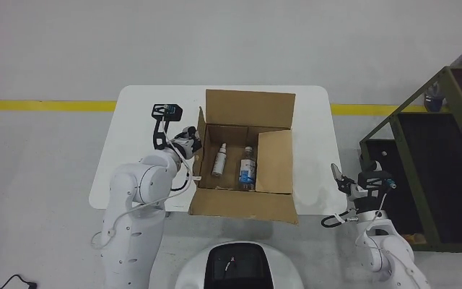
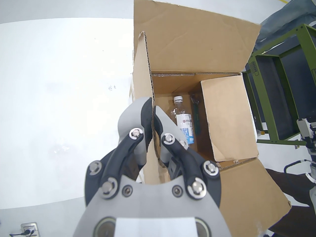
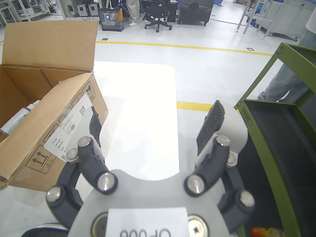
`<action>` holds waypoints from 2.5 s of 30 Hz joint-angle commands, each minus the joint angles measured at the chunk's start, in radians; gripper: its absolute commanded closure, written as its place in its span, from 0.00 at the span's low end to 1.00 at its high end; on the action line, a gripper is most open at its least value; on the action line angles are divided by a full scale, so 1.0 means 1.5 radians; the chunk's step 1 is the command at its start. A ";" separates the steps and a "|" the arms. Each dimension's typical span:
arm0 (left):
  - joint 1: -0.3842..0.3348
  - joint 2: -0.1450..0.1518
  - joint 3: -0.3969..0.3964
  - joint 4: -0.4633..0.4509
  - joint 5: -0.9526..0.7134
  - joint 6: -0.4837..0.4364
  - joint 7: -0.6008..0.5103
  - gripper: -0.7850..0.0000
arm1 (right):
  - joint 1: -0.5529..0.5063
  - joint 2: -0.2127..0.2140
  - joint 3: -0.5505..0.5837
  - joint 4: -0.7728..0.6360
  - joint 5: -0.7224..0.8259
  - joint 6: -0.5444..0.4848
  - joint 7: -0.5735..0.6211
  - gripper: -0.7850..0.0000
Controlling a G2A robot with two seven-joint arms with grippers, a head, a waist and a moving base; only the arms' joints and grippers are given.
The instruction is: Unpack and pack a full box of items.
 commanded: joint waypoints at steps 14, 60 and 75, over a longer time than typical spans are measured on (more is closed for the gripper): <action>-0.003 0.011 0.006 0.003 -0.012 0.001 0.000 1.00 | 0.000 0.000 0.000 0.000 0.000 0.000 0.000 0.00; -0.002 0.048 0.037 0.033 0.289 0.014 -0.012 0.00 | 0.000 0.000 0.000 0.000 0.000 0.000 0.000 0.00; -0.029 0.047 0.043 0.126 0.332 0.037 -0.008 0.00 | 0.000 0.000 0.000 0.000 0.000 0.000 0.000 0.00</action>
